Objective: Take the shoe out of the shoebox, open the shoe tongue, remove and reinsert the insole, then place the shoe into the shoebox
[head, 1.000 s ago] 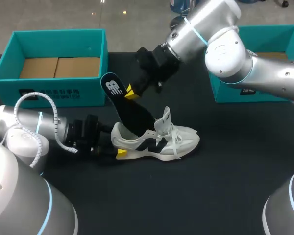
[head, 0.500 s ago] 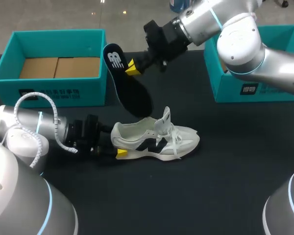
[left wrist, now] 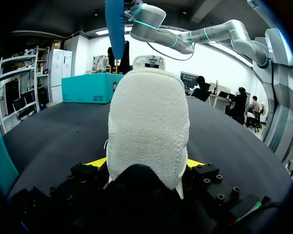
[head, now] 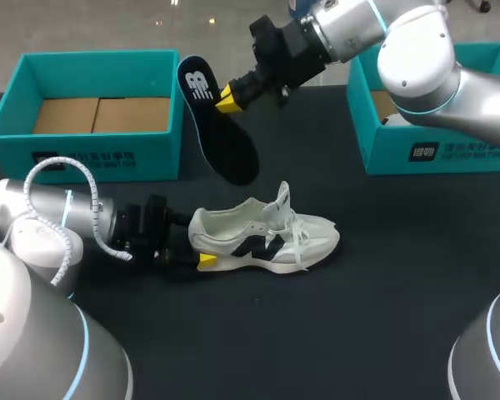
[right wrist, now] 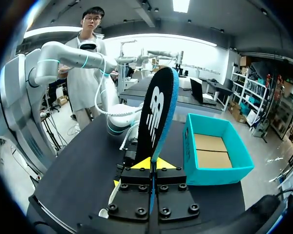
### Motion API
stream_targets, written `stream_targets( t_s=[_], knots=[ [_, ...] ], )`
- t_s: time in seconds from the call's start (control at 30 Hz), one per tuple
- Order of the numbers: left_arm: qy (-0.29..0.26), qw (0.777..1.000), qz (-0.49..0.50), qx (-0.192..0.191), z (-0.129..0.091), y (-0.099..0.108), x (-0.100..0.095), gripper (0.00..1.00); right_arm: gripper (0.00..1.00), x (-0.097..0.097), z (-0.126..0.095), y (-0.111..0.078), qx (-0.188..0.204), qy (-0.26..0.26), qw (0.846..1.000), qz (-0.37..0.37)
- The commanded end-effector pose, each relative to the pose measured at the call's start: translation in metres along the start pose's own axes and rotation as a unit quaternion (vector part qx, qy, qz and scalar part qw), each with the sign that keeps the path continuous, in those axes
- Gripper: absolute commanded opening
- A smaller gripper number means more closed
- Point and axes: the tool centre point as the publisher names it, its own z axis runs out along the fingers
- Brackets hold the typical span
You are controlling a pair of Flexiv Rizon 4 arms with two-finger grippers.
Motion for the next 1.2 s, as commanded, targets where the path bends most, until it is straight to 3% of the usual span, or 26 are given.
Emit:
stream_targets(
  t_s=[0.03,0.2,0.27,0.5,0.67,0.9,1.2],
  knots=[
    [0.0,1.0,0.0,-0.001,0.001,0.0,0.0,0.0,0.0,0.0,0.001,0.001,0.001,-0.001,1.0,0.0],
    [0.0,1.0,0.0,-0.001,0.001,0.0,0.0,0.0,0.0,0.0,0.001,0.001,0.001,-0.001,1.0,0.0],
    [0.0,1.0,0.0,-0.001,0.001,0.0,0.0,0.0,0.0,0.001,-0.009,0.002,-0.019,-0.002,1.0,0.016],
    [0.0,1.0,0.0,-0.001,0.001,0.0,0.0,0.0,0.0,0.016,-0.041,0.006,0.0,0.017,0.997,0.071],
    [0.0,1.0,0.0,-0.001,0.001,0.0,0.0,0.0,0.0,0.029,-0.053,0.01,-0.025,0.024,0.992,0.121],
    [0.0,1.0,0.0,-0.001,0.001,0.0,0.0,0.0,0.0,0.047,-0.064,0.026,-0.071,0.002,0.984,0.164],
    [0.0,1.0,0.0,-0.001,0.001,0.0,0.0,0.0,0.0,0.051,-0.066,0.033,-0.07,-0.008,0.982,0.175]
  ],
)
